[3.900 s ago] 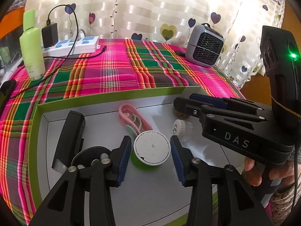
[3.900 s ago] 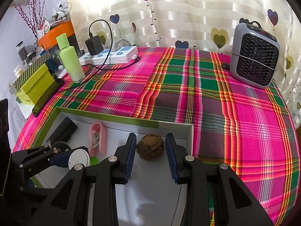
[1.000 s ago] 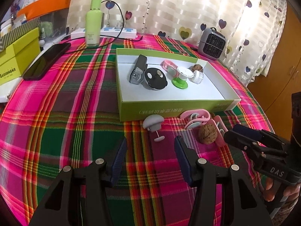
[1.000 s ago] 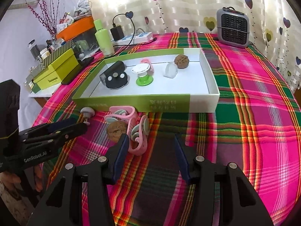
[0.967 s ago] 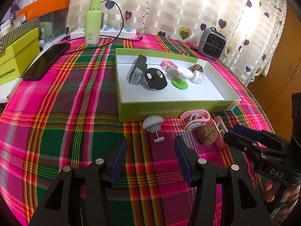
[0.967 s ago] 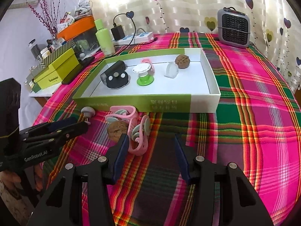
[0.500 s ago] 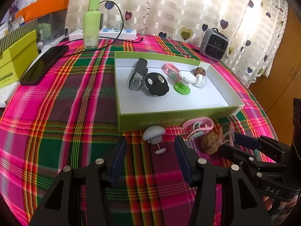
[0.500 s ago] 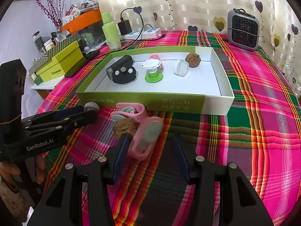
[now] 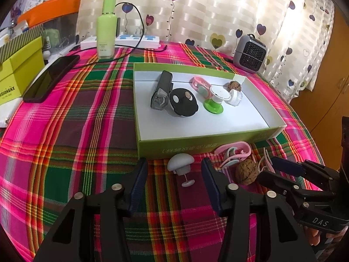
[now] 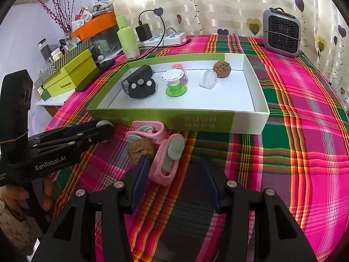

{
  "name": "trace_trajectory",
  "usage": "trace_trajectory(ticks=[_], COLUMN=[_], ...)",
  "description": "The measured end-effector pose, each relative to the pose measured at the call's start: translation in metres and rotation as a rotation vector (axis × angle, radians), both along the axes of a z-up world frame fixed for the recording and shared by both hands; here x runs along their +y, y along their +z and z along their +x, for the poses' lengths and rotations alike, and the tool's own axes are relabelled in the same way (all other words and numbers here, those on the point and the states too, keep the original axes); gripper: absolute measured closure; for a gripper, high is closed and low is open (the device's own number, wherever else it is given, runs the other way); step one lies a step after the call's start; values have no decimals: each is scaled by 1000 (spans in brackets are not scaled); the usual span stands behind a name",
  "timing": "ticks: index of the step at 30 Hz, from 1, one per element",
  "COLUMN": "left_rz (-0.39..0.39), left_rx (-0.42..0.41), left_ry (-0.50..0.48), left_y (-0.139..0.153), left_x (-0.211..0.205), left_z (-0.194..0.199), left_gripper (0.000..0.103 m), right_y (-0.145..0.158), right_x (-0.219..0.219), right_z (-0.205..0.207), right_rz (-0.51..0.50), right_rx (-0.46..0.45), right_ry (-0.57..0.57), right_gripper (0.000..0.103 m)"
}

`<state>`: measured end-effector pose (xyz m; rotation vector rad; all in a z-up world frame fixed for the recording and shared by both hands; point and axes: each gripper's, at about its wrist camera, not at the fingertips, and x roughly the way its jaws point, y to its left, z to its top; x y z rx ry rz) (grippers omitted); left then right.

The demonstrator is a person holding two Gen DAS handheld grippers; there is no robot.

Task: Organize objects
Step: 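Grasp the pink plastic clip with the right tool, then grasp the white mushroom-shaped peg with the left tool while the right tool holds the pink clip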

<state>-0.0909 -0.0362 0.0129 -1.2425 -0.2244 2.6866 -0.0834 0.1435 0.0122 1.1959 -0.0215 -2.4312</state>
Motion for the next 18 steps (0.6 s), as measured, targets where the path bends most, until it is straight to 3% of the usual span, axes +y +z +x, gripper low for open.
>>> trace_trajectory(ticks=[1, 13, 18], left_rz=[2, 28, 38], left_rx=[0, -6, -8], left_ry=[0, -10, -18], left_y=[-1, 0, -1], left_x=[0, -2, -1], left_z=[0, 0, 3], left_gripper=[67, 80, 80], right_y=[0, 1, 2], right_x=[0, -5, 0], right_z=[0, 4, 6], right_rz=[1, -14, -9], right_rx=[-2, -9, -2], right_ry=[2, 45, 37], right_gripper=[56, 84, 84])
